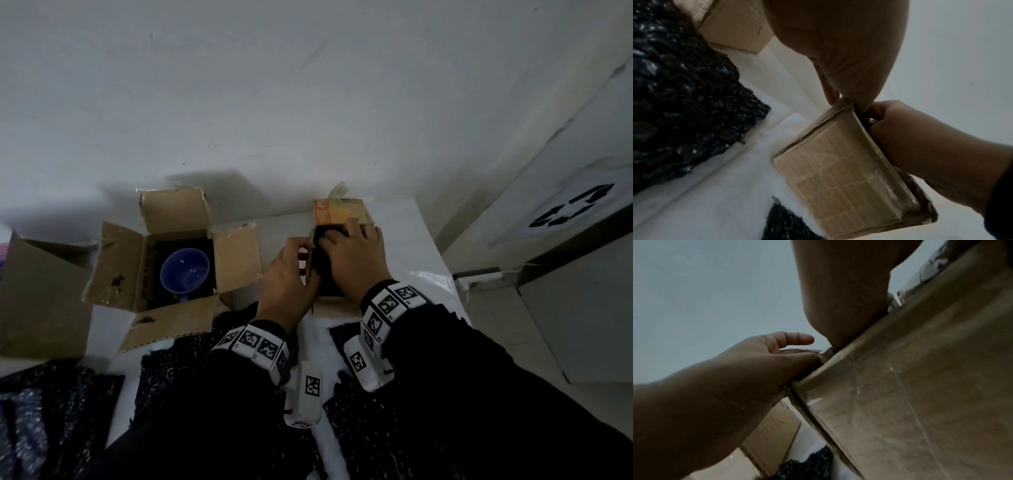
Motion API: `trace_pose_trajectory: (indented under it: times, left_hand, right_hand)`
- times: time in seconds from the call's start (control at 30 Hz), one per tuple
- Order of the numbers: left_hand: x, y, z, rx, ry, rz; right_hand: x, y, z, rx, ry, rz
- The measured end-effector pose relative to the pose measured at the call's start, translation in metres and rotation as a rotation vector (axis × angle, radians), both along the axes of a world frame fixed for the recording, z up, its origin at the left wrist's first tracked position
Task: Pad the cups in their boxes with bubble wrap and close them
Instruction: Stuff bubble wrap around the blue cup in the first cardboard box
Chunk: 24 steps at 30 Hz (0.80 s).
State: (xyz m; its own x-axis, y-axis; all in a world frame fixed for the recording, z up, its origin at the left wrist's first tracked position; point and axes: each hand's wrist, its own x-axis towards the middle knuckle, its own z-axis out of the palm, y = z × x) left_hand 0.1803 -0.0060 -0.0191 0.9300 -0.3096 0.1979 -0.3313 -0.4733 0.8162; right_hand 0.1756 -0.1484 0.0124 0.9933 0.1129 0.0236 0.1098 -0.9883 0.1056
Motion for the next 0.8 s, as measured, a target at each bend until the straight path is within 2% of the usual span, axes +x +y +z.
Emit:
trace_pose_trajectory:
  times: [0.17, 0.23, 0.33, 0.4, 0.47, 0.53, 0.6, 0.67, 0.73, 0.8]
  left_hand:
    - [-0.003, -0.002, -0.008, 0.054, -0.013, -0.051]
    - [-0.003, -0.004, -0.010, 0.050, -0.054, -0.035]
    - [-0.004, -0.007, -0.012, 0.049, -0.093, -0.017]
    - [-0.006, -0.007, -0.011, 0.036, -0.097, -0.019]
    - [-0.006, -0.007, -0.010, 0.036, -0.093, -0.029]
    - [-0.006, -0.007, -0.008, 0.076, -0.083, -0.032]
    - [-0.007, -0.008, -0.005, 0.150, -0.059, -0.007]
    - [-0.012, -0.011, -0.002, 0.185, -0.014, 0.043]
    - [-0.017, -0.014, 0.000, 0.186, 0.013, 0.078]
    - [-0.020, -0.015, 0.001, 0.176, 0.030, 0.086]
  right_hand:
    - [-0.005, 0.006, -0.015, -0.067, 0.196, 0.014]
    - [-0.002, 0.001, -0.013, 0.056, 0.190, 0.033]
    - [0.002, -0.013, 0.000, 0.343, 0.110, -0.010]
    - [-0.001, -0.020, 0.005, 0.336, 0.072, -0.048]
    - [-0.005, -0.023, 0.004, 0.289, 0.164, -0.070]
    - [-0.007, -0.027, 0.004, 0.346, 0.254, -0.081]
    - [-0.008, -0.037, 0.009, 0.419, 0.197, -0.092]
    - [-0.011, -0.046, 0.017, 0.291, 0.074, -0.099]
    - [-0.017, -0.048, 0.026, 0.025, 0.108, -0.084]
    - [-0.020, -0.044, 0.027, -0.086, 0.154, -0.115]
